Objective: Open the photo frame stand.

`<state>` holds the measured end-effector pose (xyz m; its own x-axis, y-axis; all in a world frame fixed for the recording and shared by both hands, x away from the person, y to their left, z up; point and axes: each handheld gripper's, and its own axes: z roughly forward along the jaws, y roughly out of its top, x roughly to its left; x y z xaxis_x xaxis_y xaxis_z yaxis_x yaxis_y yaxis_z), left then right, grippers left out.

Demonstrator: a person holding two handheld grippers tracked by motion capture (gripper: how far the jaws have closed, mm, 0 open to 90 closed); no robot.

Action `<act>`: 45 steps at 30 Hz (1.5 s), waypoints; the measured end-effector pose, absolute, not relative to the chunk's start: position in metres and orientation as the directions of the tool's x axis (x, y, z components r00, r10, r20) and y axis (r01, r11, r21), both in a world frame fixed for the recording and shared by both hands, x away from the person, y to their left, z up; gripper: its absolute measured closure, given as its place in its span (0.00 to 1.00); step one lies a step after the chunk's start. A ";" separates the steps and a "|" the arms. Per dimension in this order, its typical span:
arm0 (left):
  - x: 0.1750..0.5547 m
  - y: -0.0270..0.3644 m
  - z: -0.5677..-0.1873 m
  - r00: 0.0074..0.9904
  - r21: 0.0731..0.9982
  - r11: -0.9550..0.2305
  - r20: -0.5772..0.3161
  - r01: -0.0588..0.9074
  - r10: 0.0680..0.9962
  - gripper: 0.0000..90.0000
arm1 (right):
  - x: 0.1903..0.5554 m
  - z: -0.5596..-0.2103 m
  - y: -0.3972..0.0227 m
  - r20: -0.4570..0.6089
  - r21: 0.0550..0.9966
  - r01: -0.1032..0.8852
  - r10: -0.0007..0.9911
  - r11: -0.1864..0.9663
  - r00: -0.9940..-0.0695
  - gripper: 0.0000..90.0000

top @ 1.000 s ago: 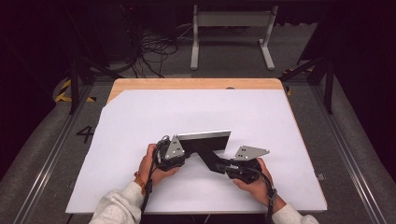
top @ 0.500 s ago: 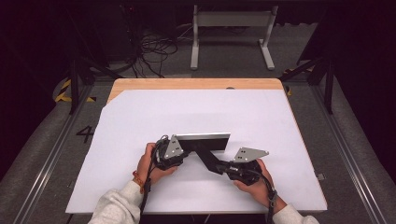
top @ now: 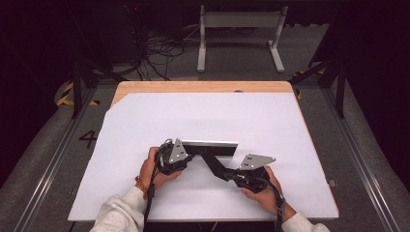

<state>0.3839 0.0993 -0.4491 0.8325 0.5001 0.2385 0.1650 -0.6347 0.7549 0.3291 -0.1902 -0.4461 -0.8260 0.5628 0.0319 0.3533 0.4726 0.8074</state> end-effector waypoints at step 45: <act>0.375 0.125 -0.419 0.853 0.872 -0.474 0.155 0.118 0.498 0.69 | 0.326 -0.421 -0.217 -0.014 0.869 0.309 0.644 0.387 -0.765 0.88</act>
